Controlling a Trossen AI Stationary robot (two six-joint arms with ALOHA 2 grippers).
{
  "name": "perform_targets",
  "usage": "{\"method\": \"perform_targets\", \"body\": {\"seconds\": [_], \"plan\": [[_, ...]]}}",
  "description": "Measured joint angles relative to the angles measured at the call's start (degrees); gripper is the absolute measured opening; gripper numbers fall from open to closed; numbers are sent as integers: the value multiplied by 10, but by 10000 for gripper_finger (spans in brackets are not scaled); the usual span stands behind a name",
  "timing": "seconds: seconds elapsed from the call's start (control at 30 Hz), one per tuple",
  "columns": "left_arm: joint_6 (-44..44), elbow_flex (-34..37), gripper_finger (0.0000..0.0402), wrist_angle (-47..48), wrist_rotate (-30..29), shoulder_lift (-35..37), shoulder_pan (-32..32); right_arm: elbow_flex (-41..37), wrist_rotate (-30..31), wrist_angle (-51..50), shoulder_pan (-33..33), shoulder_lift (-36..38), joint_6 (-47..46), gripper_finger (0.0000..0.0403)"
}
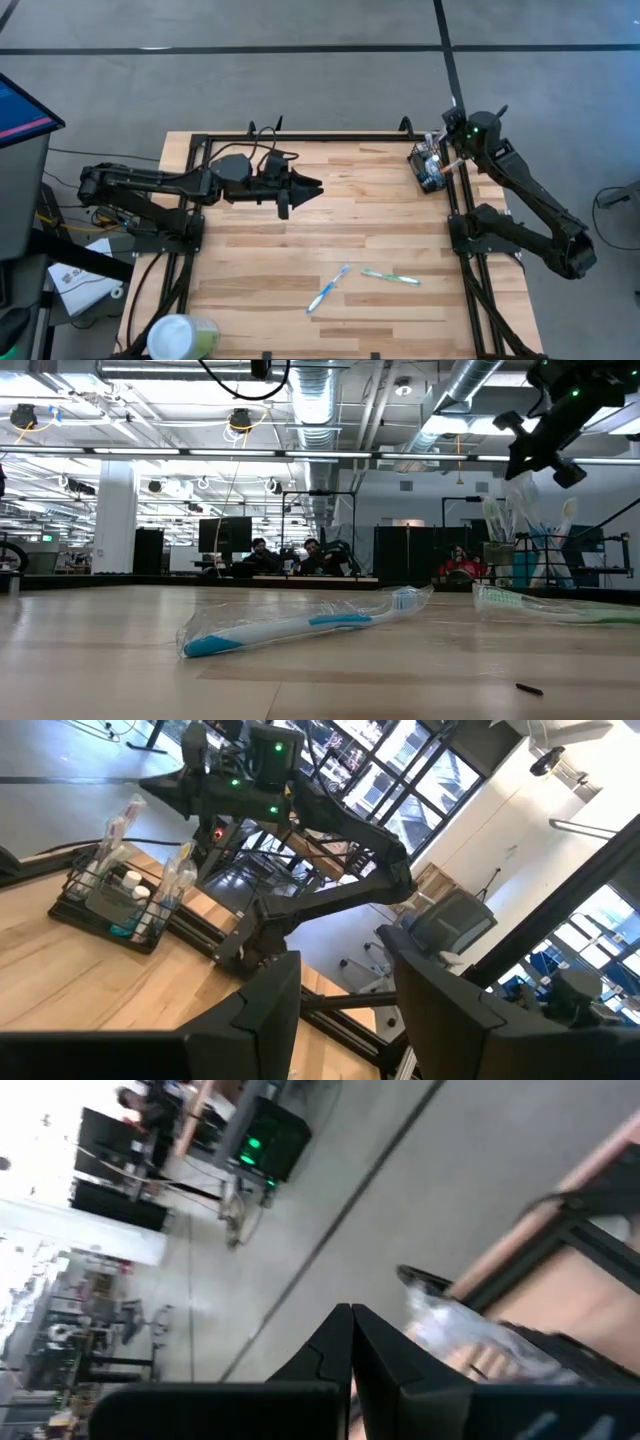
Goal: Pick & Place toothbrushing station
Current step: Put the purple toothbrush in the left section of wire organizer
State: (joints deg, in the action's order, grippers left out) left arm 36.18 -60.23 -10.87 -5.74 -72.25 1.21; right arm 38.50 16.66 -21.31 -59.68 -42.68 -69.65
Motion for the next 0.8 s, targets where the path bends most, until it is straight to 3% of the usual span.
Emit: {"method": "perform_targets", "body": {"seconds": [0.5, 0.8], "plan": [[0, 0, 158, -6, -3, 0, 8, -2, 1, -68, -9, -23, 11, 0], [0, 0, 158, -8, -3, 0, 8, -22, -6, -3, 13, -25, 12, 0]]}}
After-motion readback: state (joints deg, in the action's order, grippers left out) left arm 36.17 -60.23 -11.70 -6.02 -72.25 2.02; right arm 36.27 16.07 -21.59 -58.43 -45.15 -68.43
